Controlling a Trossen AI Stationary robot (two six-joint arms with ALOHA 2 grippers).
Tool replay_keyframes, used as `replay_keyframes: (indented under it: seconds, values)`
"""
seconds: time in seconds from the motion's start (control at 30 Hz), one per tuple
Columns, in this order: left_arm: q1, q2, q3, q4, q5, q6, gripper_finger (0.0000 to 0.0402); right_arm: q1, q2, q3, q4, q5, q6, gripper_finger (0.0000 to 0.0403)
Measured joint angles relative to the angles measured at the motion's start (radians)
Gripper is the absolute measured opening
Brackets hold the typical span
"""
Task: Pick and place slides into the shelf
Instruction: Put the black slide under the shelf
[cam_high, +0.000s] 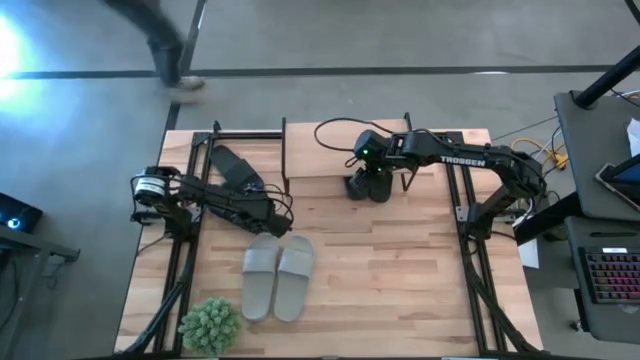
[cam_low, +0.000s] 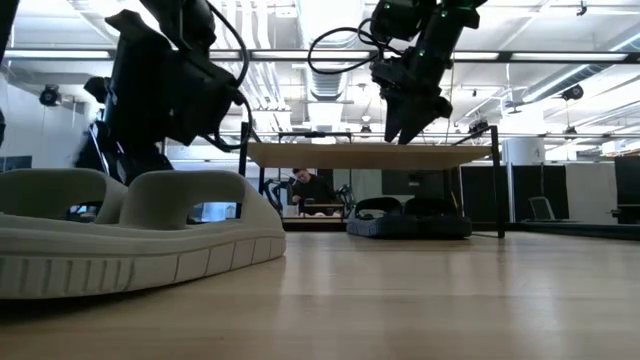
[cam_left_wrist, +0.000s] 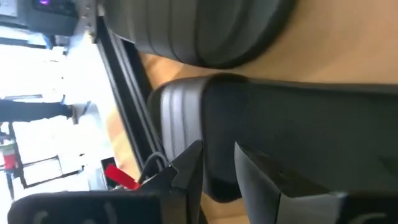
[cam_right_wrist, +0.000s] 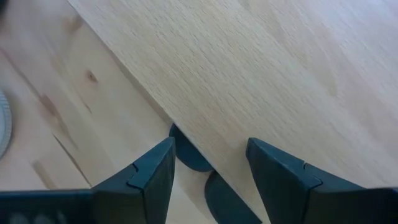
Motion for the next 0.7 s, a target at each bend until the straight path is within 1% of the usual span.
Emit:
replay_keyframes:
  seconds: [0.17, 0.33, 0.5, 0.6, 0.7]
  values:
    - [0.000, 0.000, -0.010, -0.028, -0.001, -0.013, 0.0078, -0.005, 0.000, 0.000, 0.000, -0.002, -0.034, 0.0196]
    - [0.000, 0.000, -0.023, -0.019, 0.013, -0.014, 0.0078, -0.015, 0.001, 0.000, 0.002, -0.003, -0.039, 0.0196]
    - [0.000, 0.000, -0.060, -0.017, 0.014, -0.031, 0.0079, -0.025, 0.001, 0.000, 0.002, -0.007, -0.053, 0.0196]
    - [0.000, 0.000, -0.090, -0.005, 0.041, -0.044, 0.0090, -0.028, 0.001, 0.000, 0.001, -0.007, -0.056, 0.0196]
    - [0.000, 0.000, -0.102, 0.024, 0.068, -0.063, 0.0112, -0.030, 0.001, 0.000, 0.001, -0.007, -0.062, 0.0196]
